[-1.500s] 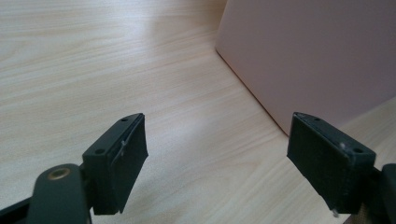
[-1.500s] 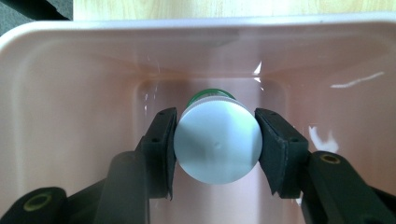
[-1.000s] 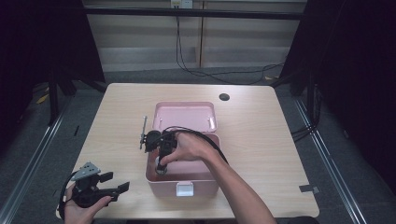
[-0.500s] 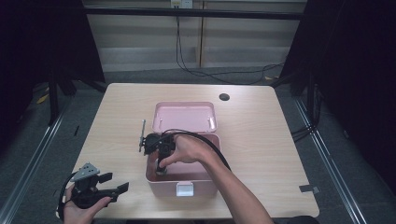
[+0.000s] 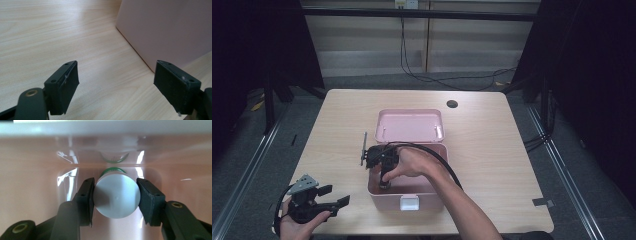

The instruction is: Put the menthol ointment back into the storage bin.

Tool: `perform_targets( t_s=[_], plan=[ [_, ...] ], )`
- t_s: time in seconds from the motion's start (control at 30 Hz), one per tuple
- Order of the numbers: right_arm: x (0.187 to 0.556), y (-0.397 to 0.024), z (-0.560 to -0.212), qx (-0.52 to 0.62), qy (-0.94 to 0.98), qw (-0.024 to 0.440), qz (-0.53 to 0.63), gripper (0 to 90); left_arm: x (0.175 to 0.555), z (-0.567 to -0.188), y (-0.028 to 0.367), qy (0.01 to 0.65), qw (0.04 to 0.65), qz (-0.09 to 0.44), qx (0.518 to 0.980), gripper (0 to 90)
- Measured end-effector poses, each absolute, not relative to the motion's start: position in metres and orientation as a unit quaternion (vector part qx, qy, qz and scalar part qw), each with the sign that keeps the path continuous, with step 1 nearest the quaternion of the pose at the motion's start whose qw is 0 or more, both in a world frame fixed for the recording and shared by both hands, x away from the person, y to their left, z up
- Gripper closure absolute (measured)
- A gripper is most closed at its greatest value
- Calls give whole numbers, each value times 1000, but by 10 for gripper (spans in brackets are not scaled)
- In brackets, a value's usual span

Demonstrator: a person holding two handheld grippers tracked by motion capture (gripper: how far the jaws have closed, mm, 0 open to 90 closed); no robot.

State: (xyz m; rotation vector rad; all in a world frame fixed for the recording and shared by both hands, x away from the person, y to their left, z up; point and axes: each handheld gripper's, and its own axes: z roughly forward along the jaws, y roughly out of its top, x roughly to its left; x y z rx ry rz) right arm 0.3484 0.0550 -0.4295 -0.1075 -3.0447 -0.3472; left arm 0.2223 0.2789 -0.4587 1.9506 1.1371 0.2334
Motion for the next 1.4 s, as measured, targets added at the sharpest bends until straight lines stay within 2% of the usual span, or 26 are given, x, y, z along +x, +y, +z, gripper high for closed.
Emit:
perform_targets(
  t_s=[0.7, 1.0, 1.4],
  plan=[
    [349, 57, -430, -44, -990, 43, -127, 501, 222, -459, 279, 455, 421, 93, 779, 198],
    [348, 53, -423, -57, -988, 45, -140, 400, 222, -459, 278, 454, 422, 93, 779, 198],
    [347, 35, -413, -75, -982, 43, -169, 324, 222, -459, 278, 456, 422, 93, 778, 198]
  ],
)
